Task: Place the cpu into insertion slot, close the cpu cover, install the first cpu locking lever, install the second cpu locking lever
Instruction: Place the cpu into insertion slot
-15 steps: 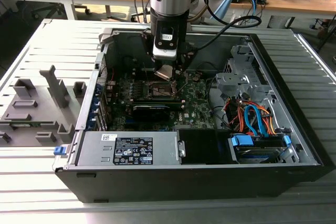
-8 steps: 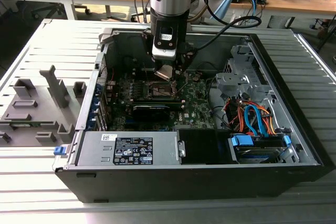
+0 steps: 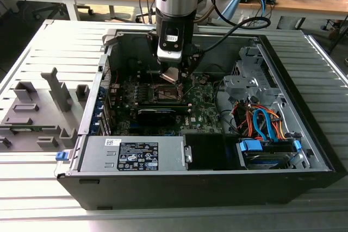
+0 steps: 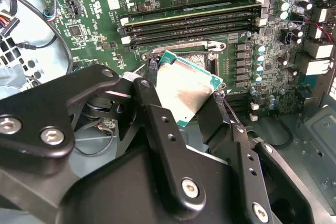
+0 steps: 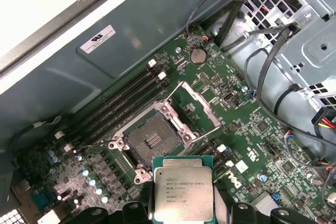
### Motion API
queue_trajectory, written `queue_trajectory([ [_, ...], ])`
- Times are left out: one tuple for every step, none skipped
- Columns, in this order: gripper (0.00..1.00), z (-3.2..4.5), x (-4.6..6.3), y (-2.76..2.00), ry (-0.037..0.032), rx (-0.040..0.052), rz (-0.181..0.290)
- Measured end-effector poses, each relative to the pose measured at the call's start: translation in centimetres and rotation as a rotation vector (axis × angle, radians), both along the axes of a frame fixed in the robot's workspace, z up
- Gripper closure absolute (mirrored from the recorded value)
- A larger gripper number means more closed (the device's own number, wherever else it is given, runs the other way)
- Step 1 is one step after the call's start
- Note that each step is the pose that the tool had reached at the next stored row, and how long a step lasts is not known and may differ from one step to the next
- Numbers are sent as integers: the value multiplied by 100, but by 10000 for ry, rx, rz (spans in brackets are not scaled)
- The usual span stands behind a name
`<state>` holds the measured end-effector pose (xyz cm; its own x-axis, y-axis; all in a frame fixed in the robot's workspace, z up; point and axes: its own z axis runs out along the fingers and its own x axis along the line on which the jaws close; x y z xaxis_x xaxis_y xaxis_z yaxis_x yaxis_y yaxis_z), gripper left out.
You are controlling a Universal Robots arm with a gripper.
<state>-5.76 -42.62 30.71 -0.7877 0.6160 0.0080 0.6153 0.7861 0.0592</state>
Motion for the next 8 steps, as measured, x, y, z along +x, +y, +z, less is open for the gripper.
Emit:
queue_trajectory([
  [46,0,0,0,0,-1,-21],
  [46,0,0,0,0,-3,-42],
  [46,0,0,0,0,-4,-54],
  [46,0,0,0,0,-6,-72],
  [46,0,0,0,0,-7,-94],
  [46,0,0,0,0,-7,-105],
  [46,0,0,0,0,-8,-118],
  [46,0,0,0,0,-8,-137],
])
